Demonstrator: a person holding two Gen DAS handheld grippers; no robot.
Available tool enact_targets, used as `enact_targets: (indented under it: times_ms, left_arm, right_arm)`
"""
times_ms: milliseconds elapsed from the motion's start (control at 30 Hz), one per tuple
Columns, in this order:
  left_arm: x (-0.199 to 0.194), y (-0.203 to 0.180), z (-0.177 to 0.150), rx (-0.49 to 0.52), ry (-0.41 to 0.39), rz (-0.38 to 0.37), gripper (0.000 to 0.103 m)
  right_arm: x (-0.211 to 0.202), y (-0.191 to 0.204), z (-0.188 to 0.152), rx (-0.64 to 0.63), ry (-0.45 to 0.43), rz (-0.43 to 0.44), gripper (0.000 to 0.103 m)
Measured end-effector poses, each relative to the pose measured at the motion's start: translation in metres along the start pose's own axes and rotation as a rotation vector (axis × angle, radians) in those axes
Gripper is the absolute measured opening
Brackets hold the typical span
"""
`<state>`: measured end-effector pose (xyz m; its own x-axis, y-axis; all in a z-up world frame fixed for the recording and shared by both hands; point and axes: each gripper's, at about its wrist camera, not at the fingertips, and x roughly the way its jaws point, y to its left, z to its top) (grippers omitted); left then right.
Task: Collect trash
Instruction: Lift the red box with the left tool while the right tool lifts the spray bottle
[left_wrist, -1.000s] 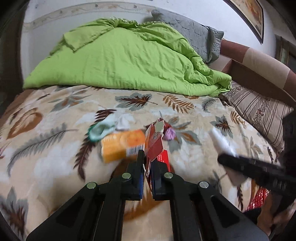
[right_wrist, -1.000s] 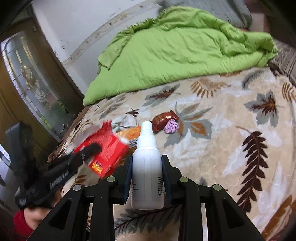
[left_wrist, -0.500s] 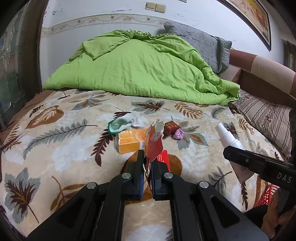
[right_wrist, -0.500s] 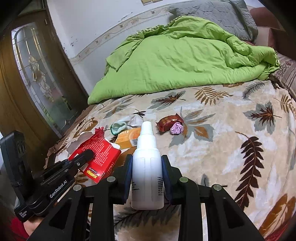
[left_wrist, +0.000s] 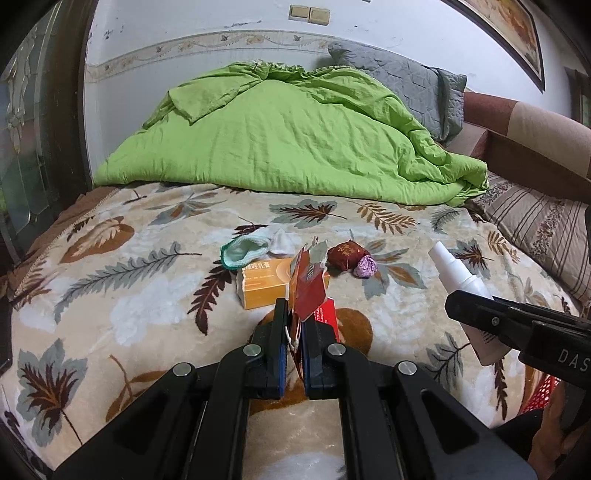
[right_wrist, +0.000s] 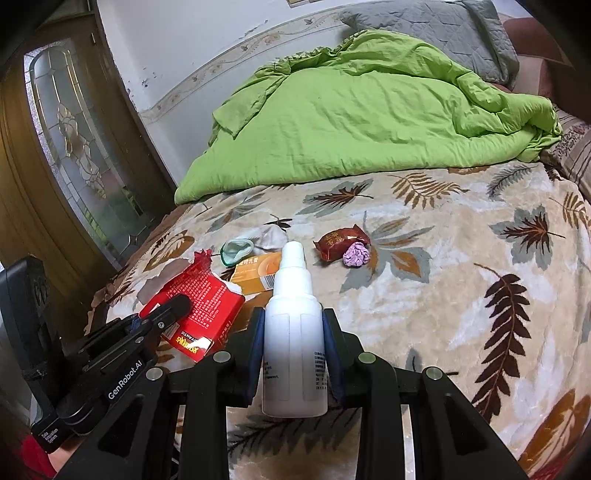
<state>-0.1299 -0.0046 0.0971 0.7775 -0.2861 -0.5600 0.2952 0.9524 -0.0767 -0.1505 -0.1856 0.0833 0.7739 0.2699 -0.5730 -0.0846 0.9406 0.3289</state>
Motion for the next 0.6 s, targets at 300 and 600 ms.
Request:
enact_targets:
  times_ms: [300,600]
  left_arm:
    - [-0.0022,-0.0059,0.0003,0.034,-0.016,0.018,0.006]
    - [-0.0021,-0.0059,0.0003,0.035,-0.017,0.016,0.006]
  right_arm:
    - [0.0002,0.0008,0.0,0.002,-0.001,-0.001,0.033]
    - [0.0,0.0003,-0.0005,-0.001,0.001,-0.002,0.033]
